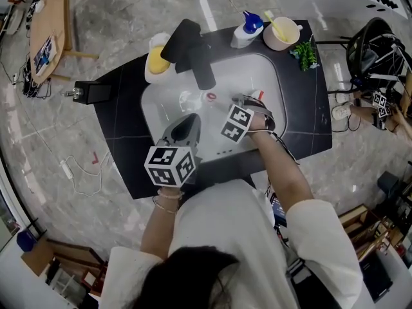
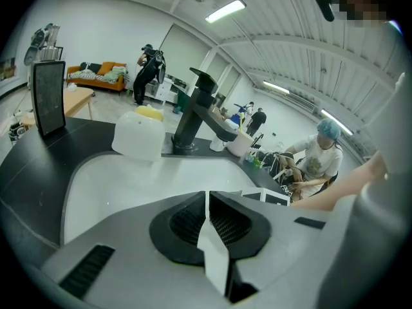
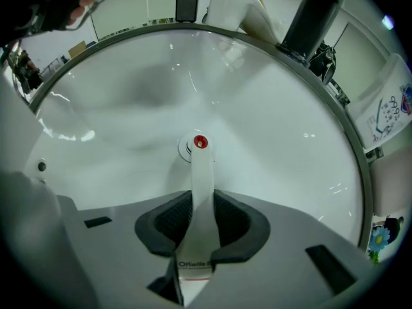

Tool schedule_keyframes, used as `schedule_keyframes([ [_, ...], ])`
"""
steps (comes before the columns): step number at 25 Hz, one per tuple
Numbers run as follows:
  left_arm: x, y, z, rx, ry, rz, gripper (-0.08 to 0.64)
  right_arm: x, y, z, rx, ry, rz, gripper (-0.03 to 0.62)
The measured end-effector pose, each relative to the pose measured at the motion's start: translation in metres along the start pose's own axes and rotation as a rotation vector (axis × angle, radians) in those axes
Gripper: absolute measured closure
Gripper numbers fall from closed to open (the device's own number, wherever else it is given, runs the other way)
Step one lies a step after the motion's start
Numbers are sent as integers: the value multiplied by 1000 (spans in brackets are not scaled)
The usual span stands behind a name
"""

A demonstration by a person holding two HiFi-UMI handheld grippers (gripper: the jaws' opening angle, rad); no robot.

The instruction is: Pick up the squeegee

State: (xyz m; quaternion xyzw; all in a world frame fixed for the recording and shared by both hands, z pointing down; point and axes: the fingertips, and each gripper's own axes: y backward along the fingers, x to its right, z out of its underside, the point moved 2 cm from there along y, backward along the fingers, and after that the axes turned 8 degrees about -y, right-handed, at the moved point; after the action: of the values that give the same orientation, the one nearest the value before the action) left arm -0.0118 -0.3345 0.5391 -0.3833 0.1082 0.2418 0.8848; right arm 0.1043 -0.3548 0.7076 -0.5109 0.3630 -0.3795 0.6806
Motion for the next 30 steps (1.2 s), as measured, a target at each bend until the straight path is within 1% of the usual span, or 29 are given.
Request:
schedule_keyframes([
  [6, 9, 3, -2, 20, 24, 2, 520, 3, 12, -1, 43, -35, 18, 485],
  [9, 20, 1, 2, 9, -4, 27, 520, 8, 22, -1, 75, -46, 30, 485],
  [12, 27, 1, 4, 3, -22, 45, 520, 14, 39, 0, 135, -93, 32, 485],
  [16, 32, 3, 7, -5, -40, 53, 520, 16, 64, 1, 186, -113, 40, 485],
  [20, 35, 4, 8, -10, -92, 45, 520, 13, 87, -8, 264, -159, 47, 485],
  [23, 48, 2, 9, -6, -101, 64, 520, 8, 103, -5, 308, -188, 57, 485],
  [30, 69, 8, 13, 4, -145, 79, 520, 6, 146, -4, 421, -281, 104, 485],
])
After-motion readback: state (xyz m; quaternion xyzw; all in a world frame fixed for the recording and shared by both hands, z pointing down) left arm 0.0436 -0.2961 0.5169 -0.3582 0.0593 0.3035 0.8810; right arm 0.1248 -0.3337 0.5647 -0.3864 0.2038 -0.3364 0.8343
